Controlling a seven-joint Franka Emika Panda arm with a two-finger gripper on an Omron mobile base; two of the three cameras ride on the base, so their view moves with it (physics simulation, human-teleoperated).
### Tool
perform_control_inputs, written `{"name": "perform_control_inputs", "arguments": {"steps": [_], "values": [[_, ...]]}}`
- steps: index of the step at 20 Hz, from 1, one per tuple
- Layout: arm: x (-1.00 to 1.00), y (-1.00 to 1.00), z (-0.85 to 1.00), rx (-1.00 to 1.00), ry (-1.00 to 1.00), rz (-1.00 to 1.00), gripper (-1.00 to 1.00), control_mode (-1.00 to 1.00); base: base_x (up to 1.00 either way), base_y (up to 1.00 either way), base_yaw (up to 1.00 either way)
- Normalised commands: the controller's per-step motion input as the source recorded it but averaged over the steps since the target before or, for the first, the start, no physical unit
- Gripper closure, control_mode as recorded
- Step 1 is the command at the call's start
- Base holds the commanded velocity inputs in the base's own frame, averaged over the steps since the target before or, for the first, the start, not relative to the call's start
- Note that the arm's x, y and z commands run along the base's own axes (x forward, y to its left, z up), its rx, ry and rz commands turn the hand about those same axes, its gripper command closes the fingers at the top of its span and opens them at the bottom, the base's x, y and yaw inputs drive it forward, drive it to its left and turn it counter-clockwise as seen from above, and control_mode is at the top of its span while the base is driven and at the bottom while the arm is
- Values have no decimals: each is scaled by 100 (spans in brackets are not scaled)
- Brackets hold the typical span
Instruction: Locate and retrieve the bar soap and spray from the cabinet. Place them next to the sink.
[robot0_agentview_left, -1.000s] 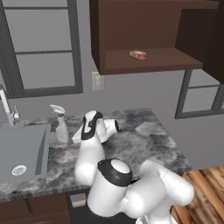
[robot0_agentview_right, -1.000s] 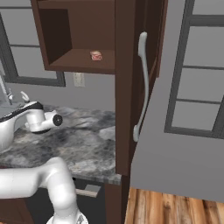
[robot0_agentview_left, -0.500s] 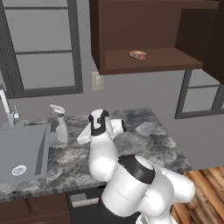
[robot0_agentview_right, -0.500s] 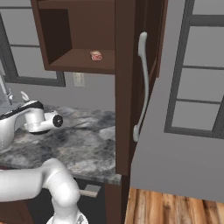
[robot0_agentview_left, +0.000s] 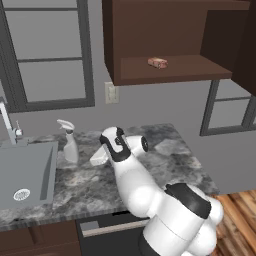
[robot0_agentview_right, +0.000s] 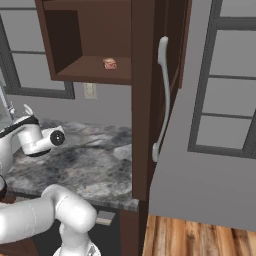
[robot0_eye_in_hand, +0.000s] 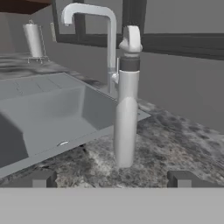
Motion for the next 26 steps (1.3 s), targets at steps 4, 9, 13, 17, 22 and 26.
{"name": "perform_control_inputs", "arguments": {"steps": [4, 9, 13, 17, 22, 26], "values": [[-23, -22, 24, -9, 1, -17, -100, -100, 0, 0, 0], [-20, -14, 19, -8, 5, -20, -100, -100, 0, 0, 0], [-5, -10, 7, -7, 15, -25, -100, -100, 0, 0, 0], [-2, -15, 0, -5, 16, -25, -100, -100, 0, 0, 0], [-3, -10, 1, -3, 16, -26, -100, -100, 0, 0, 0], [-8, -8, 0, -1, 14, -29, -100, -100, 0, 0, 0]]}}
